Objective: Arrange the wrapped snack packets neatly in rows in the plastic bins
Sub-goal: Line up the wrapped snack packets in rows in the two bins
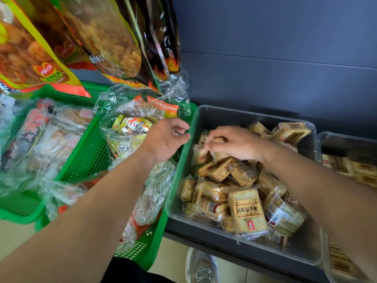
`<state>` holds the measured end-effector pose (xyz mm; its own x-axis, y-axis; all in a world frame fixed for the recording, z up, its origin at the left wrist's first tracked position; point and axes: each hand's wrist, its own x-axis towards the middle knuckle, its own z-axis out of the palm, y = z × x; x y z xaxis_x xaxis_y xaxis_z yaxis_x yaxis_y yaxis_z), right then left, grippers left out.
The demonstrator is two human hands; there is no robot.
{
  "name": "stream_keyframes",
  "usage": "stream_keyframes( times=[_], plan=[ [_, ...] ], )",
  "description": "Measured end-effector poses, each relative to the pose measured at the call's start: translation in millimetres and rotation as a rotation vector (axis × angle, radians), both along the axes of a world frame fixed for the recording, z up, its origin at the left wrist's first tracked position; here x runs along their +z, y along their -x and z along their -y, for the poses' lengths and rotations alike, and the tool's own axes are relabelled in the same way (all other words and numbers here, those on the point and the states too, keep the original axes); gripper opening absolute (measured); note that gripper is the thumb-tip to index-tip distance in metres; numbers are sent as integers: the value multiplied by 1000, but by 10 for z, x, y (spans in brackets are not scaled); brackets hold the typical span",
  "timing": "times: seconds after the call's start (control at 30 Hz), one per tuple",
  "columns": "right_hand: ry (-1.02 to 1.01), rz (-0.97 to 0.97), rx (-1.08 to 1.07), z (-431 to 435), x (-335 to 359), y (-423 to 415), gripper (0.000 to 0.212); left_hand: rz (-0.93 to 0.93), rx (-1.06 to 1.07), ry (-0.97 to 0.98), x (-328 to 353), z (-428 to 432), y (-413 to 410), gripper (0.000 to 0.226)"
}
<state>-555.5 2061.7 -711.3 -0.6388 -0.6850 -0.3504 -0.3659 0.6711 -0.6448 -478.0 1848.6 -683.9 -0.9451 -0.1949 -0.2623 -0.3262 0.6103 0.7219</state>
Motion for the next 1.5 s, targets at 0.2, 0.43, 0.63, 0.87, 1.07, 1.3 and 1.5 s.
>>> stream_keyframes(
  times=[0.2, 0.43, 0.63, 0.87, 1.07, 1.3, 1.5],
  plan=[
    [-13, 153, -181, -79, 176, -40, 53, 26, -8, -14, -26, -17, 6, 24],
    [-215, -128, -277, 409, -82, 83, 45, 18, 15, -18, -26, -4, 34, 20],
    [-221, -31, -258, 555, -255, 154, 64, 11, 40, -32, -51, 54, 33, 17],
    [24, -95, -428, 444, -365, 217, 25, 19, 44, -37, -22, 56, 28, 20],
    [248, -192, -360, 273, -27, 155, 14, 26, -26, -12, 26, -17, 25, 32],
    [271, -233, -436, -81, 479, 67, 19, -30, -201, -22, 251, -359, 23, 62],
    [273, -149, -474, -266, 611, -37, 24, -77, -217, -143, 395, -434, -8, 33]
  ],
)
